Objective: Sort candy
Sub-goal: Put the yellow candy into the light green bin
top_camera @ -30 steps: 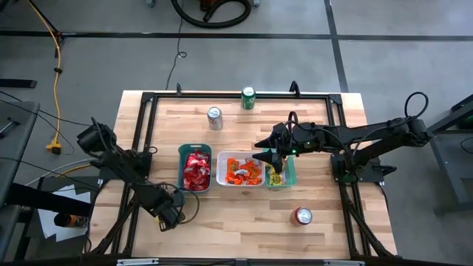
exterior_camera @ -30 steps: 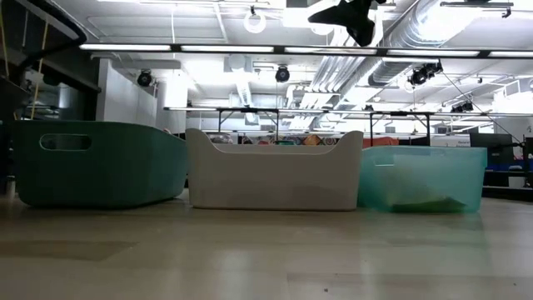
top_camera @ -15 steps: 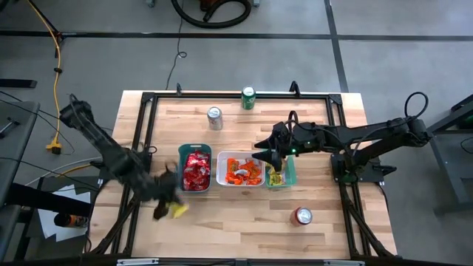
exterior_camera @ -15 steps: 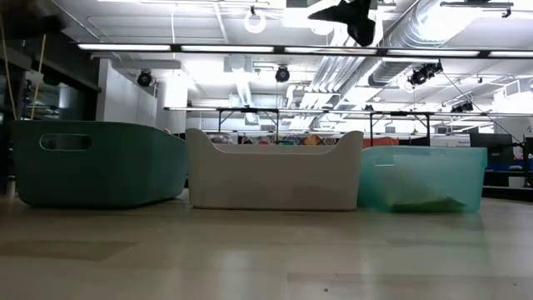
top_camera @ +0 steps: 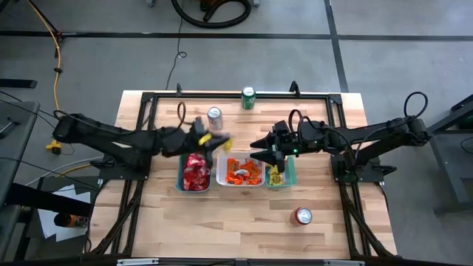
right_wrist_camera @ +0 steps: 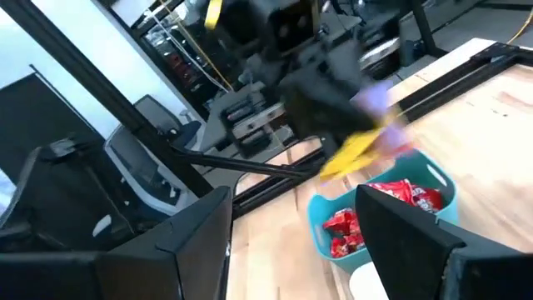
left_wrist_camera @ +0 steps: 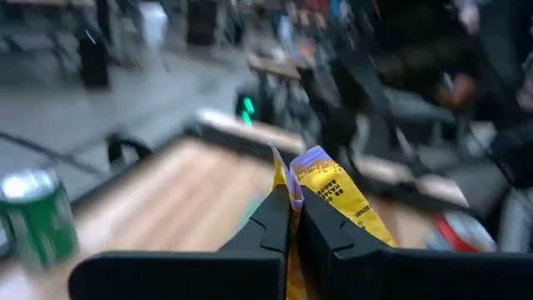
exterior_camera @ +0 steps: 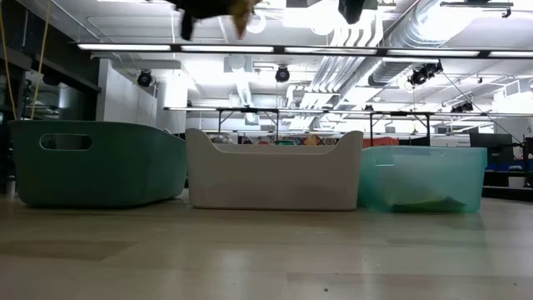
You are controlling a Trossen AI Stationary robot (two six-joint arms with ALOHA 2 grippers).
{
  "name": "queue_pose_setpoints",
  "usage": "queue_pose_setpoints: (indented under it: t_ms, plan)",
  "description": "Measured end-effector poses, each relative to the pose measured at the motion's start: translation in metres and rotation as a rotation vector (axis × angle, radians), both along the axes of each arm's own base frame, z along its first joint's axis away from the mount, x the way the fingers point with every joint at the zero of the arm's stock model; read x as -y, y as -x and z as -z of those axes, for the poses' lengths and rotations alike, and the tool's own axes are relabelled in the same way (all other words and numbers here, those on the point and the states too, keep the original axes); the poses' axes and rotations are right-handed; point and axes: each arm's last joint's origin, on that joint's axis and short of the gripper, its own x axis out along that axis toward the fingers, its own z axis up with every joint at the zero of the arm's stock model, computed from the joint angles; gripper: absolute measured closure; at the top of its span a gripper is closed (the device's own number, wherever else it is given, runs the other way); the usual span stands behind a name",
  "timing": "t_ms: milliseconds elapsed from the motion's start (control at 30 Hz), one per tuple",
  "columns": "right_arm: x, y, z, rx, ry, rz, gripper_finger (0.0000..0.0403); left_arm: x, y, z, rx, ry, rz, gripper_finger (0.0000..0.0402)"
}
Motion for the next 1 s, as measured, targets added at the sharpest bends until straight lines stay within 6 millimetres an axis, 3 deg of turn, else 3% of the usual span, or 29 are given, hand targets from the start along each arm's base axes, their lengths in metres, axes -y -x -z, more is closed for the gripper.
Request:
queue_pose_setpoints:
  t_ms: [133,267,633,867,1000]
  plan:
    - [0.002,-0.001,0.005,-0.041,0.049,0.074,0.0150,-0.017,-0.022,0.003,0.119,-0.020,-0.065,0.0401]
    - [0.006,-0.005,0.013,-0.083,0.128,0.215,0.0150,-0.022,-0.032,0.011,0.139,-0.007,-0.084,0.0401]
    - [0.004,-0.042,0.043,-0.107,0.166,0.275,0.0150,-0.021,-0.041,0.020,0.156,0.036,-0.092,0.0401]
    - [0.004,-0.052,0.033,-0.118,0.235,0.308,0.0158,-0.018,-0.042,0.020,0.153,0.018,-0.080,0.0401]
    - [0.005,-0.052,0.033,-0.149,0.246,0.318,0.0199,-0.016,-0.042,0.021,0.147,0.013,-0.075,0.0401]
